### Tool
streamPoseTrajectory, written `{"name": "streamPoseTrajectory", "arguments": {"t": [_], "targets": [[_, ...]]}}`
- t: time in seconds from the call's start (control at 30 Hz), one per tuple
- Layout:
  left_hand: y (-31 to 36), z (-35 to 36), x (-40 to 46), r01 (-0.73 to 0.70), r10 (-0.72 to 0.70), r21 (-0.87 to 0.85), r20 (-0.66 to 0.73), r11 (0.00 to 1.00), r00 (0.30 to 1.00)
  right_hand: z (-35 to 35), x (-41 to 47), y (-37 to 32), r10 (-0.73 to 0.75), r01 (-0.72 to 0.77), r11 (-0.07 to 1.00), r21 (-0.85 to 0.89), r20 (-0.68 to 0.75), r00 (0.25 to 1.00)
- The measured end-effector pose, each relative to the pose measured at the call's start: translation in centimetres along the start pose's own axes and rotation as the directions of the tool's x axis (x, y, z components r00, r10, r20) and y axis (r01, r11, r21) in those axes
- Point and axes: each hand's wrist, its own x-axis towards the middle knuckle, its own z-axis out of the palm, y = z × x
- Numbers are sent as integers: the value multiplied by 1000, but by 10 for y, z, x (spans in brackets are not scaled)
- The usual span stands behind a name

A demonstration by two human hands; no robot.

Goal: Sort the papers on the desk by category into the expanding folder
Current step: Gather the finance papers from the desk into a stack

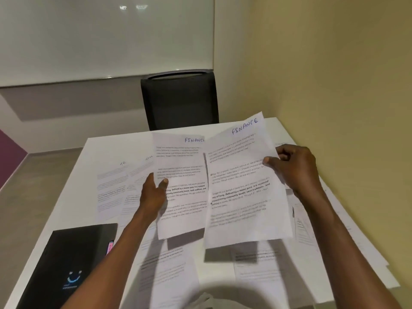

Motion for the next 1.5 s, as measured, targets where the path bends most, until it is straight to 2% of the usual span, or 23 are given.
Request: {"name": "streamPoseTrajectory", "arguments": {"t": [0.07, 0.2, 0.3, 0.37, 0.43, 0.5, 0.57, 0.63, 0.73, 0.8, 0.9, 1.0, 1.1, 1.27, 1.5], "targets": [[8, 16, -8, 14, -10, -43, 87, 999, 996, -1, 9, 2, 22, -25, 995, 98, 26, 999], [22, 49, -27, 201, -114, -274, 302, 940, 946, 15, 23, 31, 133, -146, 979, 144, 97, 986], [35, 67, -42, 234, -119, -259, 392, 937, 912, 30, 29, 56, 199, -204, 979, 12, 170, 965], [36, 77, -46, 251, -126, -256, 422, 934, 898, 36, 28, 64, 261, -284, 957, 61, 247, 933], [34, 85, -45, 254, -143, -249, 390, 935, 909, 41, 26, 71, 302, -370, 907, 200, 302, 904], [29, 93, -42, 296, -214, -272, 295, 916, 931, 46, 28, 81, 332, -446, 835, 322, 351, 876], [26, 101, -40, 324, -272, -224, 234, 919, 933, 48, 30, 94, 338, -472, 799, 372, 371, 865], [26, 113, -41, 186, -160, -102, 221, 977, 962, 46, 29, 99, 315, -436, 813, 387, 337, 887], [25, 136, -42, -36, 41, -39, 155, 999, 987, 36, 27, 98, 232, -301, 888, 348, 226, 946], [26, 148, -44, -79, 80, -21, 86, 997, 993, 26, 25, 99, 173, -219, 912, 346, 159, 972], [24, 162, -46, -69, 71, -25, 43, 997, 997, 14, 21, 106, 136, -166, 930, 329, 111, 984], [14, 170, -54, -63, 73, -110, 88, 992, 993, 8, 15, 121, 162, -193, 922, 336, 119, 980], [3, 173, -60, 10, 1, -142, 75, 990, 997, 10, 1, 137, 200, -238, 917, 320, 149, 969], [-11, 176, -63, 84, -78, -114, 53, 990, 996, 21, -16, 145, 239, -300, 895, 330, 213, 947], [-10, 174, -60, 74, -70, -70, 57, 995, 996, 29, -16, 155, 261, -310, 899, 309, 191, 946]]}}
